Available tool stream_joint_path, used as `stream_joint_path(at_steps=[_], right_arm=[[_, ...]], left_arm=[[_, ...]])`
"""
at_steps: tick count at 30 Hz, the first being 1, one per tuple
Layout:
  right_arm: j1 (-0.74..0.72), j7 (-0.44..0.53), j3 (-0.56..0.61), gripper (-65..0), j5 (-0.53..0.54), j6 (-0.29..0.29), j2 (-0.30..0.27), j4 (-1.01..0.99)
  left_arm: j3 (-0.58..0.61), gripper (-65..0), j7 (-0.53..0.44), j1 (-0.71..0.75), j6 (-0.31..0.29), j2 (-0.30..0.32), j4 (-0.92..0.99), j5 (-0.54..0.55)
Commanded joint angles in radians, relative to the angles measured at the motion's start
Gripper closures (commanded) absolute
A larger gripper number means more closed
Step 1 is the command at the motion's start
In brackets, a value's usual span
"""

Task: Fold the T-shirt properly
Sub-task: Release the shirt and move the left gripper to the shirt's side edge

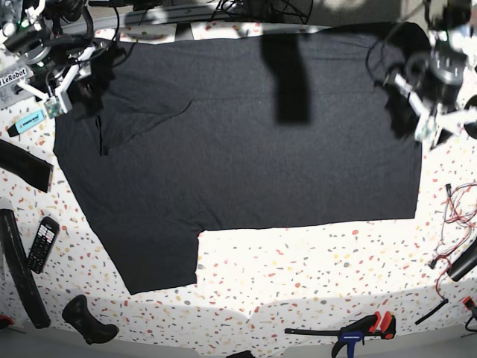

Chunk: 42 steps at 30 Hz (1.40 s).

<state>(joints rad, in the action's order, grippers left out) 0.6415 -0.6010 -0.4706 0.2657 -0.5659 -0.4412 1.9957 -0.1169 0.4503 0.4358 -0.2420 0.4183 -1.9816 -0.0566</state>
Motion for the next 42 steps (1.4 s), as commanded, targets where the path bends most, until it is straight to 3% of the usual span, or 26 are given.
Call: stream_joint_path(at_steps=[1, 3, 7, 16, 21, 24, 30, 33, 36, 42], right_arm=[[0.002, 0.014, -0.007, -32.9, 0.008, 0.000, -0.010, 0.034], [0.002, -0.002, -0.007, -33.0, 0.008, 0.000, -0.010, 0.062], [0.002, -0.037, -0.007, -33.0, 0.009, 0.000, -0.010, 0.095], [0.002, -0.062, -0.007, -32.9, 0.166, -0.001, -0.010, 0.125], [0.002, -0.063, -0.007, -32.9, 0.165, -0.002, -0.010, 0.125], [0.002, -0.063, -0.007, -32.9, 0.165, -0.002, -0.010, 0.125], [0.002, -0.063, -0.007, -32.9, 0.165, -0.002, -0.010, 0.125], [0.002, -0.062, -0.007, -32.9, 0.165, -0.001, -0.010, 0.125], [0.002, -0.062, -0.007, -32.9, 0.165, -0.001, -0.010, 0.125], [0.002, -0.061, -0.007, -32.9, 0.165, -0.001, -0.010, 0.125]], left_arm=[[-0.006, -30.5, 0.009, -0.053, -0.022, 0.014, 0.000, 0.047], [-0.006, -34.2, 0.053, -0.154, -0.055, 0.014, 0.043, 0.152], [-0.006, -37.0, 0.057, -0.326, -0.063, 0.014, 0.204, 0.294], [-0.006, -37.0, 0.056, -0.726, -0.237, 0.014, 0.832, 0.461], [-0.006, -37.0, -0.088, -0.883, -0.261, 0.014, 1.132, 0.449], [-0.006, -37.0, -0.160, -0.927, -0.261, 0.014, 1.265, 0.410], [-0.006, -37.0, -0.190, -0.928, -0.260, 0.014, 1.430, 0.344], [-0.006, -36.9, -0.190, -0.905, -0.280, 0.011, 1.438, 0.385], [-0.006, -36.9, -0.183, -0.883, -0.367, 0.004, 1.437, 0.454], [-0.006, -36.8, -0.190, -0.871, -0.373, -0.007, 1.437, 0.451]])
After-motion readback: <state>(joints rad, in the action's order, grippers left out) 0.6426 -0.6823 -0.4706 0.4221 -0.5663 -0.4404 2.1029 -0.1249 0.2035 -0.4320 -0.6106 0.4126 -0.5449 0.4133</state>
